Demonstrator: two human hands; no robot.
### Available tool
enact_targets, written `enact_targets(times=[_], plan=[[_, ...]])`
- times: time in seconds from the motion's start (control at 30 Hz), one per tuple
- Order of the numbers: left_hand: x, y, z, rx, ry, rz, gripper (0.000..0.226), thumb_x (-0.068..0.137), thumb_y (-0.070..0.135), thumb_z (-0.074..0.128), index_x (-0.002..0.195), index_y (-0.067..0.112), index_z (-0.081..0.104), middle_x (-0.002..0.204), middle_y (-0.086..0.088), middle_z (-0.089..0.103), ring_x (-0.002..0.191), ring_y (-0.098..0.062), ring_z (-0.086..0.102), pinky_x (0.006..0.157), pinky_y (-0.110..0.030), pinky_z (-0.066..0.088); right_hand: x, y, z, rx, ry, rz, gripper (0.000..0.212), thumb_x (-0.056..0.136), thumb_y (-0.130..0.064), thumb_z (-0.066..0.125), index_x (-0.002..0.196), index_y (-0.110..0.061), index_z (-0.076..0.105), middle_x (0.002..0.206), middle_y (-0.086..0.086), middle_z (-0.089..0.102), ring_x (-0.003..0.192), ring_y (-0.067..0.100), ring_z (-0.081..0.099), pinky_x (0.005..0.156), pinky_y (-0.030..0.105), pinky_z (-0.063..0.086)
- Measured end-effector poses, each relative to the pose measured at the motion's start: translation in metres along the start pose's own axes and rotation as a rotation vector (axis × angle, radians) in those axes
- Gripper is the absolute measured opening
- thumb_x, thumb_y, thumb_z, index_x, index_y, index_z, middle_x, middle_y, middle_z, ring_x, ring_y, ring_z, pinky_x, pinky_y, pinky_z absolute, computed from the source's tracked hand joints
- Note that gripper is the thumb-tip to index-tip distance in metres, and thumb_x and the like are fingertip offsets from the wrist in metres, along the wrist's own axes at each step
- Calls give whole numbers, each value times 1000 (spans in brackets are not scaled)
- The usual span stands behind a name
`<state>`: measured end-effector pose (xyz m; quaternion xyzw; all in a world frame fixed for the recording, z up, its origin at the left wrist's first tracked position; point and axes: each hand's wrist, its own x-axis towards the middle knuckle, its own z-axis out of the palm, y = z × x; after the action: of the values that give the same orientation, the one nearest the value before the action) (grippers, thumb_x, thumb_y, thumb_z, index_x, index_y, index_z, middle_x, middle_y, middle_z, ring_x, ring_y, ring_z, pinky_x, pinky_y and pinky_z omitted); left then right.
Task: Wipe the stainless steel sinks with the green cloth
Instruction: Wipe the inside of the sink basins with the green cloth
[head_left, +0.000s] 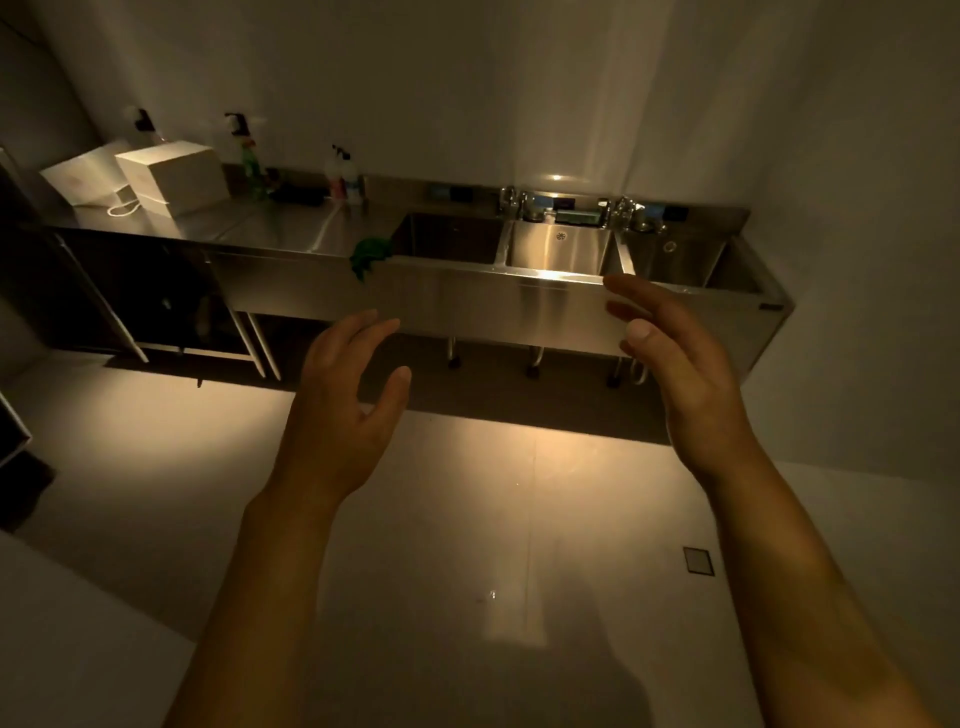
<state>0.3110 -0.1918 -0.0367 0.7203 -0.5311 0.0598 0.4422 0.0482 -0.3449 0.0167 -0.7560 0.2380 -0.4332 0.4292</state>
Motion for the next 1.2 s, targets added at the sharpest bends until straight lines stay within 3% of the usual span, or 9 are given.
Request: enact_targets(times=[0.17, 0.27, 0.4, 0.5, 0.6, 0.77, 0.87, 1.07, 1.2], plan=[[30, -35, 2, 28, 23, -31, 50, 101, 46, 52, 150, 37, 46, 159, 6, 37, 139, 5, 25, 88, 7, 30, 49, 19, 22, 7, -37, -13, 50, 98, -41, 46, 147, -31, 51, 146, -16, 53, 135, 2, 49, 105, 30, 45], [52, -52, 9, 55, 32, -43, 51, 100, 48, 50, 149, 37, 45, 158, 6, 39, 140, 4, 26, 101, -8, 26, 80, 36, 30, 36, -50, -19, 51, 98, -40, 46, 147, -27, 50, 145, -18, 54, 134, 1, 50, 106, 29, 46], [82, -73, 30, 95, 37, -60, 50, 100, 49, 50, 149, 40, 44, 158, 9, 38, 135, 23, 20, 102, -10, 24, 122, 70, 35, 71, -74, -7, 51, 98, -40, 46, 148, -29, 50, 146, -17, 53, 135, 2, 49, 107, 32, 45], [109, -88, 53, 120, 46, -89, 50, 99, 52, 49, 148, 42, 44, 158, 11, 37, 132, 28, 18, 98, -9, 25, 158, 99, 35, 96, -104, -2, 52, 97, -41, 46, 148, -29, 49, 148, -15, 51, 135, 2, 48, 105, 30, 45], [142, -98, 79, 149, 50, -110, 50, 100, 53, 49, 148, 44, 43, 157, 13, 37, 134, 25, 20, 100, -10, 25, 202, 130, 30, 116, -121, 6, 51, 97, -42, 46, 147, -30, 50, 147, -18, 52, 134, -2, 48, 101, 20, 44], [200, -104, 125, 195, 22, -141, 50, 100, 51, 50, 148, 42, 44, 158, 12, 38, 138, 15, 24, 101, -9, 26, 272, 183, 13, 145, -152, 9, 48, 99, -43, 47, 145, -34, 51, 147, -20, 52, 135, -1, 48, 98, 18, 44], [229, -106, 146, 221, 21, -152, 50, 99, 52, 49, 148, 41, 46, 158, 14, 38, 137, 20, 22, 99, -7, 25, 306, 212, 0, 168, -163, 17, 48, 98, -42, 47, 146, -34, 51, 147, -20, 51, 134, -1, 48, 93, 11, 47], [278, -111, 179, 281, 17, -188, 53, 98, 54, 47, 148, 39, 46, 160, 10, 37, 140, 6, 24, 99, -9, 23, 363, 251, -14, 198, -173, 44, 48, 98, -44, 47, 145, -36, 51, 146, -15, 54, 134, 2, 50, 103, 30, 46], [301, -121, 191, 284, 34, -203, 54, 97, 57, 46, 148, 38, 47, 160, 10, 38, 140, 6, 25, 100, -8, 22, 395, 266, -5, 202, -200, 39, 50, 97, -45, 46, 145, -35, 51, 146, -12, 54, 135, 4, 50, 102, 30, 46]])
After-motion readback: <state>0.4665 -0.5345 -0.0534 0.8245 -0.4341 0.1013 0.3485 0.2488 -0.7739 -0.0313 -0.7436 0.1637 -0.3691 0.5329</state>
